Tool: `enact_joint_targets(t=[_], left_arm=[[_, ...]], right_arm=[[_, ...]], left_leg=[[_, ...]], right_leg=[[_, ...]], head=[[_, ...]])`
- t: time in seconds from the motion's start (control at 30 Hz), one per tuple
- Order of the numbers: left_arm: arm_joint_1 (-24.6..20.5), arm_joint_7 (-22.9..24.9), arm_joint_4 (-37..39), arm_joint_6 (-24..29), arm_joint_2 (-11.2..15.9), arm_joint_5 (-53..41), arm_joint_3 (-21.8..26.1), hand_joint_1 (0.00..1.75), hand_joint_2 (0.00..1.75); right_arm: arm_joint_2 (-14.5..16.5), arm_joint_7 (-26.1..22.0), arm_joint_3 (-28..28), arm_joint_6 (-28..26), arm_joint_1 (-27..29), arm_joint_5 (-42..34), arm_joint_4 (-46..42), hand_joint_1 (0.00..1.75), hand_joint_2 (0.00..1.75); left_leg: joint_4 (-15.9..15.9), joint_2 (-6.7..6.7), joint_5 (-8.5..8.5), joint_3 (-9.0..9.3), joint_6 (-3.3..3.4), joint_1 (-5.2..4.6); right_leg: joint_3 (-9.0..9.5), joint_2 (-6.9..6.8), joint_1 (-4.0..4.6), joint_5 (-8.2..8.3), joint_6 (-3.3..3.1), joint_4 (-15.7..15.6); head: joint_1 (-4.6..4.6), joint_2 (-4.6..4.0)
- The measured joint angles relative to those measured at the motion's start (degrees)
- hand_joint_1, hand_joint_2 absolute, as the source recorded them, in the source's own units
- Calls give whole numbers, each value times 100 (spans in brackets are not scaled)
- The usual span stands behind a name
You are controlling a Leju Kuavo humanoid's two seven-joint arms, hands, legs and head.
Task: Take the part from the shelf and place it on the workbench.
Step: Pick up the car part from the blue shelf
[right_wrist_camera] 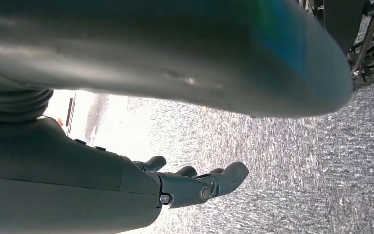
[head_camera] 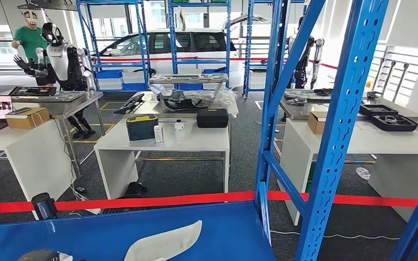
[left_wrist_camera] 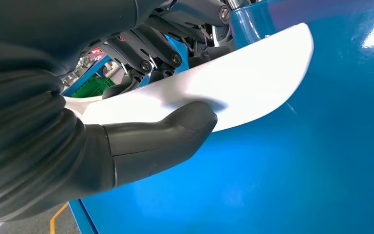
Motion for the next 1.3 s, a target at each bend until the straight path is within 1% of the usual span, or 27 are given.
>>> enact_joint_targets(t=[0.3, 0.53, 0.63, 0.83, 0.93, 1.0, 1.1, 1.2, 1.3], left_arm=[[2, 0, 0, 11, 2, 1, 0, 175, 175], [34, -34, -1, 220, -2, -38, -1, 175, 175], [53, -152, -10, 532, -11, 0, -6, 175, 175], [146, -212, -98, 1705, -108, 523, 114, 175, 175], [194, -535, -210, 2227, -177, 1178, 440, 175, 175], [222, -716, -280, 2367, -223, 1508, 721, 175, 175], [292, -937, -364, 2454, -273, 1727, 1018, 175, 175], [465, -1467, -541, 2691, -332, 2027, 1258, 175, 175], [775, -1909, -885, 3005, -441, 2321, 1461, 175, 175]], right_arm=[[0, 0, 0, -1, -1, 2, 0, 0, 0], [0, 9, -12, -1, -2, -11, 0, 0, 0], [0, 7, -32, -1, -3, -41, 0, 0, 0], [1, -8, -98, 0, -8, -64, 0, 0, 0], [0, -18, -144, -1, -7, -68, 0, 0, 0], [0, -18, -158, -1, -8, -72, 0, 0, 0], [0, -16, -178, -1, -6, -77, 0, 0, 0], [-4, 10, -190, -1, -6, -72, 0, 0, 0], [-25, 54, -199, -1, -1, -72, 0, 0, 0]], left_leg=[[0, 0, 1, 1, -1, 0], [0, 0, 0, 2, -1, 0], [0, 0, 1, 2, -1, 0], [1, 0, 1, 1, -2, 0], [1, 0, 1, 0, -1, 0], [1, 0, 0, 0, -1, 0], [1, 0, -1, 0, -1, -1], [1, 0, -2, -1, 0, -2], [1, 1, -3, 6, 0, -5]], right_leg=[[0, 0, 0, 0, 0, 3], [-1, 0, 1, 0, 0, 3], [-1, 0, 2, 0, 0, 3], [-4, 1, 3, 0, 0, 3], [-6, 2, 3, 0, 0, 3], [-7, 3, 3, -1, 0, 3], [-9, 3, 3, -1, 0, 2], [-11, 3, 3, -2, 1, 2], [-13, 4, 3, -3, 1, 2]], head=[[0, 0], [0, 0], [0, 0], [0, 0], [0, 0], [0, 0], [0, 0], [0, 0], [0, 0]])
